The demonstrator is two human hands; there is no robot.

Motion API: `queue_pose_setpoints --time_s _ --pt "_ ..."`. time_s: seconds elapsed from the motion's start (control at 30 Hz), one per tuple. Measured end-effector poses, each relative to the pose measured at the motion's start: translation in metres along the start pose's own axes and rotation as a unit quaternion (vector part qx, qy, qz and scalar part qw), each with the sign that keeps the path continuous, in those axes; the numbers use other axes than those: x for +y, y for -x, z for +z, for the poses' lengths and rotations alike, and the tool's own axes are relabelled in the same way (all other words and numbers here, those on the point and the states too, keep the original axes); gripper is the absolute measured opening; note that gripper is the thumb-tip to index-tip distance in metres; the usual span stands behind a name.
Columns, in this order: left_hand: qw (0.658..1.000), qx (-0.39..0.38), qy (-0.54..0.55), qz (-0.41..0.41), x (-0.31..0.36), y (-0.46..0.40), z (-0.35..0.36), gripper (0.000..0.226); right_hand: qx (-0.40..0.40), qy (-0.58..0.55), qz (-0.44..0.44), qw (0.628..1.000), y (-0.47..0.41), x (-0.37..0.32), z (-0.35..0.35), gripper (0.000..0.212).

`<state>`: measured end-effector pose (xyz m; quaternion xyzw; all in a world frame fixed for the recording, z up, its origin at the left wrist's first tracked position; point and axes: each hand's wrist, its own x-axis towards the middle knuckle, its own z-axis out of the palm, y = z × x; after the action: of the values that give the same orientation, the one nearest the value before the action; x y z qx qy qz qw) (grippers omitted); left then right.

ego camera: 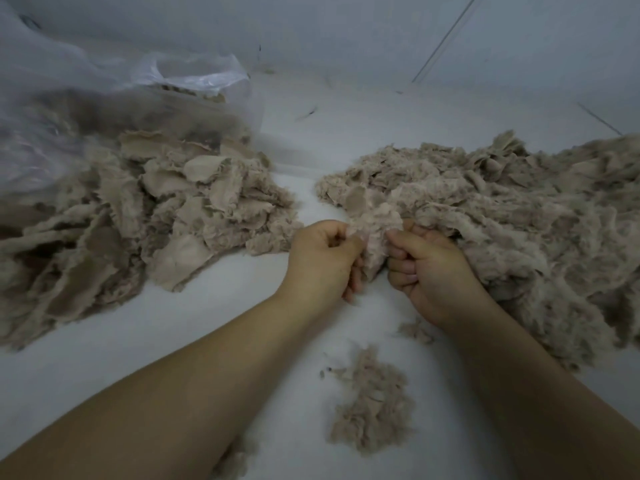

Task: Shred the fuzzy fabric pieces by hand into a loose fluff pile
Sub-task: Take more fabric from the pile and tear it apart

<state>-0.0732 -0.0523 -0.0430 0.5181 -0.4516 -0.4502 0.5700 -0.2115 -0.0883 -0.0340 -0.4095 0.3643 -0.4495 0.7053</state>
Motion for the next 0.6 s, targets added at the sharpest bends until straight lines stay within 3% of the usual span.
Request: queue_pose_setpoints --time_s 0.07,0.17,0.27,0.37,0.6 --pt "0.999 0.042 -0.001 0.032 -0.003 0.0 0.0004 0.025 0.001 0.001 0.002 1.0 -0.0006 0.0002 -0.0009 0.027" --pt "0.994 0.082 0.06 0.045 -0.0016 -0.0034 -0.0004 0.015 0.008 0.003 0.004 1.0 -0.0027 0.001 -0.0014 0.028" --pt "0.993 0.05 0.09 0.049 0.0011 -0.0041 0.0005 0.009 0.006 0.01 0.005 1.0 -0.0045 0.0014 -0.0013 0.023" --pt "0.996 0.001 0.063 0.06 0.0 -0.0038 0.0033 0.027 -0.003 0.014 0.0 1.0 -0.0028 0.0009 -0.0023 0.021" --pt "0.997 0.017 0.063 0.044 -0.0052 -0.0076 0.0008 0.018 0.022 0.0 0.018 1.0 -0.0037 -0.0012 0.0002 0.031"
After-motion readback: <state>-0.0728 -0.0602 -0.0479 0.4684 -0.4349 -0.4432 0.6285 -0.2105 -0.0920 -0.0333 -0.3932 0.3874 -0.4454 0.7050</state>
